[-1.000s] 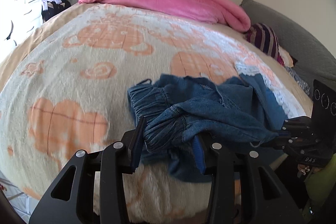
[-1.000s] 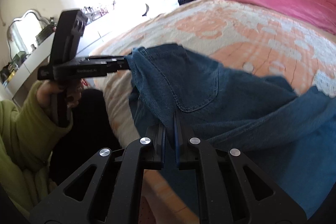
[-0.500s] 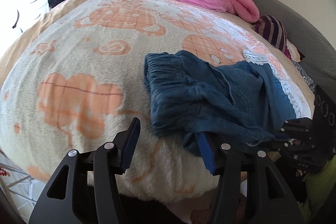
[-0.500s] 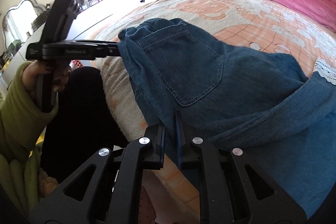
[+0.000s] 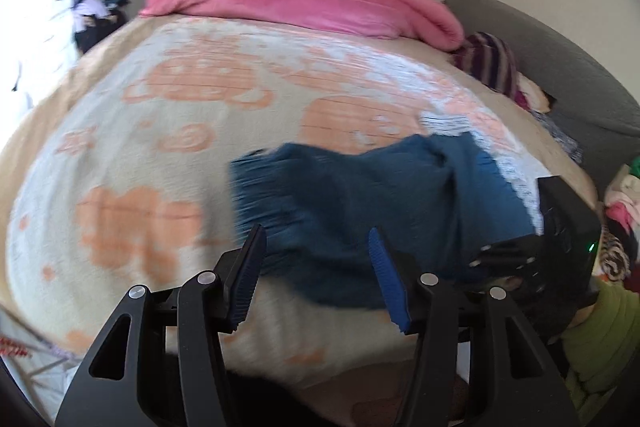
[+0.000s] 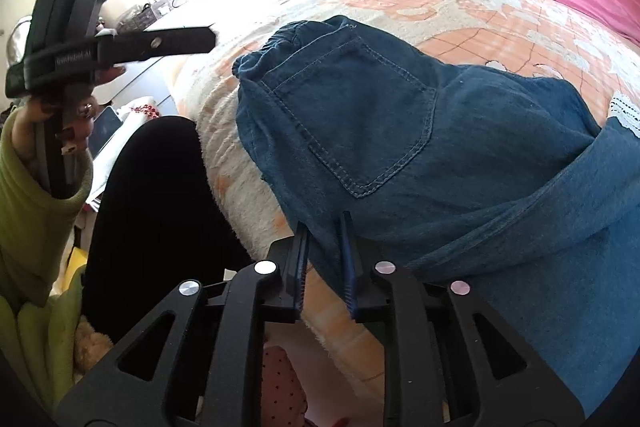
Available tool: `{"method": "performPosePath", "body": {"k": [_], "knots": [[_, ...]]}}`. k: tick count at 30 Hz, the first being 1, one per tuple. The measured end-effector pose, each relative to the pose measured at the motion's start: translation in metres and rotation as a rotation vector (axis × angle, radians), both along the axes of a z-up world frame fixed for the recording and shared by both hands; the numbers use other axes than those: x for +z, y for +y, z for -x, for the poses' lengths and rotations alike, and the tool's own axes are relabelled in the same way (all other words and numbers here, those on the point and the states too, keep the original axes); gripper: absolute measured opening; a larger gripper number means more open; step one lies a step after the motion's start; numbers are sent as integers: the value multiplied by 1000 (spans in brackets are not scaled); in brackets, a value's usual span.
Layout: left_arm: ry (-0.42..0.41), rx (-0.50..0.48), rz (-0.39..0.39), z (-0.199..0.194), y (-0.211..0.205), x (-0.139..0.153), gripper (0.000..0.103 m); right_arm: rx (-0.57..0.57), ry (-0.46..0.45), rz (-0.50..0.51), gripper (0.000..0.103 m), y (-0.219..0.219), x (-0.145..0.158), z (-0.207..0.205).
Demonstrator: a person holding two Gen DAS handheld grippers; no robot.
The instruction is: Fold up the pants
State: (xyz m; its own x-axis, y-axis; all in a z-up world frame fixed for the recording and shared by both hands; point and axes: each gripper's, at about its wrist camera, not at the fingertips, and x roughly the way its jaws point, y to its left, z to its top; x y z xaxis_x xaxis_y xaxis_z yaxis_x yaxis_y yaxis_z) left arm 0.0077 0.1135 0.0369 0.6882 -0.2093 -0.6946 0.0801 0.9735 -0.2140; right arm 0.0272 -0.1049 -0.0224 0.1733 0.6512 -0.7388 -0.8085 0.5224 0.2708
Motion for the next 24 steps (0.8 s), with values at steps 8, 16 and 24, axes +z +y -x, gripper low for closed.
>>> {"method": "performPosePath", "body": {"k": [8, 16, 24], "knots": [[115, -30, -21, -28, -20, -50, 49, -3, -29, -57, 28, -12, 26, 13], [108, -42, 6, -25, -15, -59, 49, -142, -91, 29, 37, -8, 34, -20], [107, -45, 24, -25, -14, -61, 49, -155, 1, 104, 44, -6, -4, -29]]}}
